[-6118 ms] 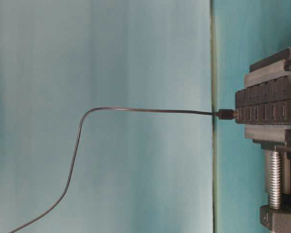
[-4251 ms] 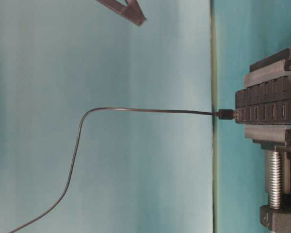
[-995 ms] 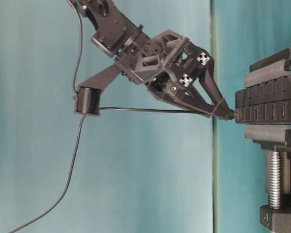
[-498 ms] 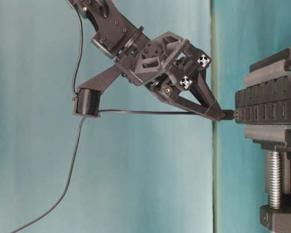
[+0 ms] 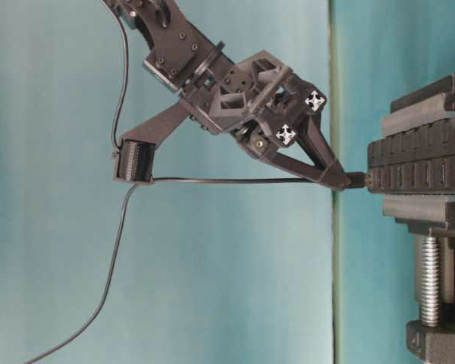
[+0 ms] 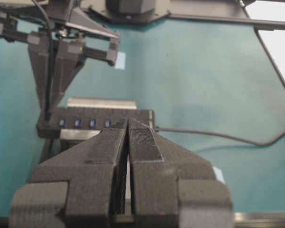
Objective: Insert the USB into the center port of the fixed hub
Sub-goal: 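Close the right gripper on the USB cable near its plug, then lift the plug and align it with the hub's center port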
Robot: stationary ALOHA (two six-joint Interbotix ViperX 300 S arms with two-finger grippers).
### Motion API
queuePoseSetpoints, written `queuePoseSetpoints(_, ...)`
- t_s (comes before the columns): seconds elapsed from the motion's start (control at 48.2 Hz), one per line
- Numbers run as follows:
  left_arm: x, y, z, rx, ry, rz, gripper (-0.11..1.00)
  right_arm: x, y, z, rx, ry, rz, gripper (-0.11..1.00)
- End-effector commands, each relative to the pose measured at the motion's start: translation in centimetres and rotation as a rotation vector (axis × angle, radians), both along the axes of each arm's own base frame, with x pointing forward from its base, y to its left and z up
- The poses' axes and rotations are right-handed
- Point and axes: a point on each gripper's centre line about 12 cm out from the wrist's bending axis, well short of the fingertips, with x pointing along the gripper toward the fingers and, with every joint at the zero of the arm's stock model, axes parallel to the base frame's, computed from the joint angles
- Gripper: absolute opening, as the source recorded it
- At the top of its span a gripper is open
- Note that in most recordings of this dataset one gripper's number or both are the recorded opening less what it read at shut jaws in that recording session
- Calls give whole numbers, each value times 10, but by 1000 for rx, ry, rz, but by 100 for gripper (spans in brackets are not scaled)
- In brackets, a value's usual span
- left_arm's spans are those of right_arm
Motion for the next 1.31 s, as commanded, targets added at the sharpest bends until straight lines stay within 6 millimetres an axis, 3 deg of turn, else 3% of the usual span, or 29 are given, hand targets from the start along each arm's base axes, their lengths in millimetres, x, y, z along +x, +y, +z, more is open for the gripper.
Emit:
queuePoseSetpoints(0.0, 1, 0, 8, -1, -15, 2, 0, 5, 0, 22, -4, -60, -4, 7)
queuePoseSetpoints(0.601, 0, 0, 10, -3, -21, 2, 0, 0, 7, 59, 8, -99, -12, 7)
queuePoseSetpoints(1.286, -1, 0, 9, -3, -20, 2, 0, 3, 26, 63, 13, -73, 32, 7)
